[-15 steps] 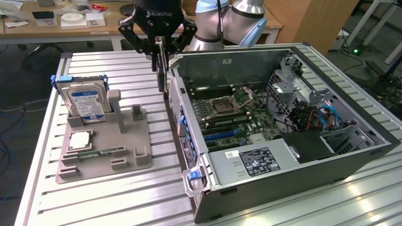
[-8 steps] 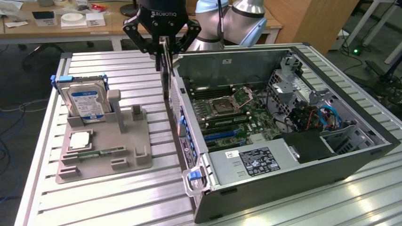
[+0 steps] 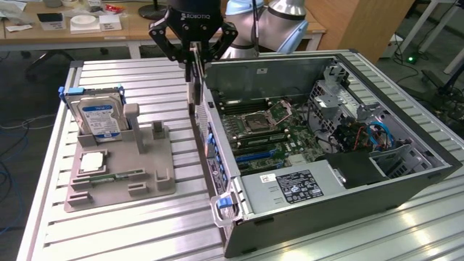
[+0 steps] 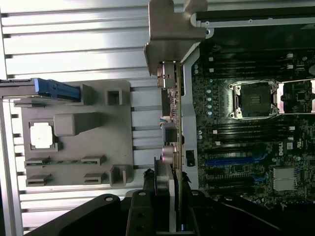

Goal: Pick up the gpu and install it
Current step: 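Pick up the gpu and move the gpu toward the slot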

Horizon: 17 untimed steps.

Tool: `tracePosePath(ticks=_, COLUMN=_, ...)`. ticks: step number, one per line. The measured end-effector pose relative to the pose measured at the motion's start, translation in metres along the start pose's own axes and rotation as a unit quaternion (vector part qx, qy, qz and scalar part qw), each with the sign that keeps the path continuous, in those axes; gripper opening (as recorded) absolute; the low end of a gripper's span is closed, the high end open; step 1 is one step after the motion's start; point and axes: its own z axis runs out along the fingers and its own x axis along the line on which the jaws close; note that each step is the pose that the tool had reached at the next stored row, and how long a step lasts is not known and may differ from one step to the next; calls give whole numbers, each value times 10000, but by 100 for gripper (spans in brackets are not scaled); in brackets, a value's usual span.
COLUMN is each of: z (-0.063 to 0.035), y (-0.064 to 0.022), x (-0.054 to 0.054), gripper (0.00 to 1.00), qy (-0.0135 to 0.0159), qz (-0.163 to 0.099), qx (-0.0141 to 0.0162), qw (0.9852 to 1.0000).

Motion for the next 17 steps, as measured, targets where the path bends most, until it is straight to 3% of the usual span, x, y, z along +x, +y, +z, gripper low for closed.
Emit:
tracePosePath(ticks=9, z=1, y=8, x=-110, gripper=28, qy=0, qz=0, qx=0, qw=10000)
tracePosePath(ticks=10, z=2, y=14, x=-189, gripper=28, qy=0, qz=0, qx=0, qw=10000)
tracePosePath(ticks=17, z=2, y=22, x=-284, gripper=28, qy=0, qz=0, qx=0, qw=10000)
